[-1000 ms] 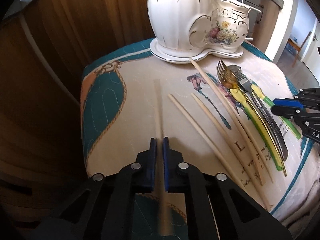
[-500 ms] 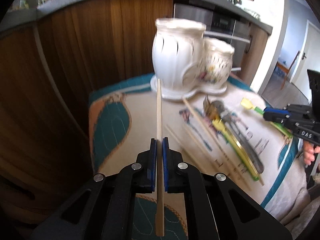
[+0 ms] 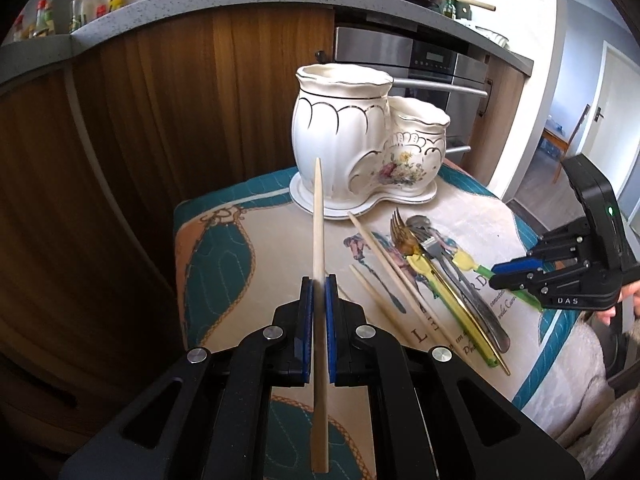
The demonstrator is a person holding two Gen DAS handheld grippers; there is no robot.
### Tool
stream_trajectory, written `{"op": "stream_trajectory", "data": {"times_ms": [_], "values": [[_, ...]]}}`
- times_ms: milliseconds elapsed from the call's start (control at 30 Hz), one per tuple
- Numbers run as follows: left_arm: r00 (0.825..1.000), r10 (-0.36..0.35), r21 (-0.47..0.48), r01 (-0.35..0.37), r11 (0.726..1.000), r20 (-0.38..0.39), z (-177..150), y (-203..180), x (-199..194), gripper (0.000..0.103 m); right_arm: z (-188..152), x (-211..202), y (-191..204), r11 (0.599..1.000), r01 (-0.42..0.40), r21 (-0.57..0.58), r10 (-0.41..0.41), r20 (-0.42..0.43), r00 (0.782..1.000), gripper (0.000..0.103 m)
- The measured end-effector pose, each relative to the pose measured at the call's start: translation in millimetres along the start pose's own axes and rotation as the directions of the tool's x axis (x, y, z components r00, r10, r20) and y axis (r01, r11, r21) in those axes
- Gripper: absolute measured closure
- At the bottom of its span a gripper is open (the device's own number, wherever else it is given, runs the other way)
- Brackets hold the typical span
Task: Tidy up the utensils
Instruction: 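Lift the chopstick with the left tool while the right tool carries the spoon toward the holder, then drop the chopstick into the taller pot while the right tool drops the spoon in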
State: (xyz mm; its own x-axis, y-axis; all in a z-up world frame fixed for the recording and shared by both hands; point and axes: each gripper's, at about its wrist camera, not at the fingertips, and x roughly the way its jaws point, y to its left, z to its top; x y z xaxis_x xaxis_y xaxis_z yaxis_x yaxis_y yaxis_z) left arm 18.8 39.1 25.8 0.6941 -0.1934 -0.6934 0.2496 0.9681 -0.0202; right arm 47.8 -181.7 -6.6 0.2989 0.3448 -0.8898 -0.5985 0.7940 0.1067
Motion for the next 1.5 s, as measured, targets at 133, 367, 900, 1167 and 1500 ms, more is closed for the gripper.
{"op": "stream_trajectory", "data": {"times_ms": [133,367,900,1167,1500], "values": [[1.000,0.002,-0.003,-0.002,1.000,0.000,0,1,1,0.096,9,6,0,1.000,-0.013,-0.025,0.013,-0.024,1.000,0.092],[0.998,-0.010,-0.019,0.011,1.000,0.060,4,6,-9,0.096,10,-21,-2,1.000,-0.015,-0.015,0.016,0.121,0.993,0.093],[0.862,-0.102,-0.046,0.143,0.989,0.497,130,-1,-15,0.096,105,-113,-55,0.974,-0.140,0.176,-0.042,0.754,0.656,0.093],[0.847,-0.095,-0.123,0.185,0.975,0.524,165,8,41,0.096,138,-87,-79,0.942,-0.218,0.256,-0.079,0.800,0.595,0.093],[0.846,-0.033,-0.101,0.102,0.990,0.532,149,5,61,0.096,125,-44,-75,0.947,-0.119,0.299,-0.154,0.748,0.646,0.093]]}}
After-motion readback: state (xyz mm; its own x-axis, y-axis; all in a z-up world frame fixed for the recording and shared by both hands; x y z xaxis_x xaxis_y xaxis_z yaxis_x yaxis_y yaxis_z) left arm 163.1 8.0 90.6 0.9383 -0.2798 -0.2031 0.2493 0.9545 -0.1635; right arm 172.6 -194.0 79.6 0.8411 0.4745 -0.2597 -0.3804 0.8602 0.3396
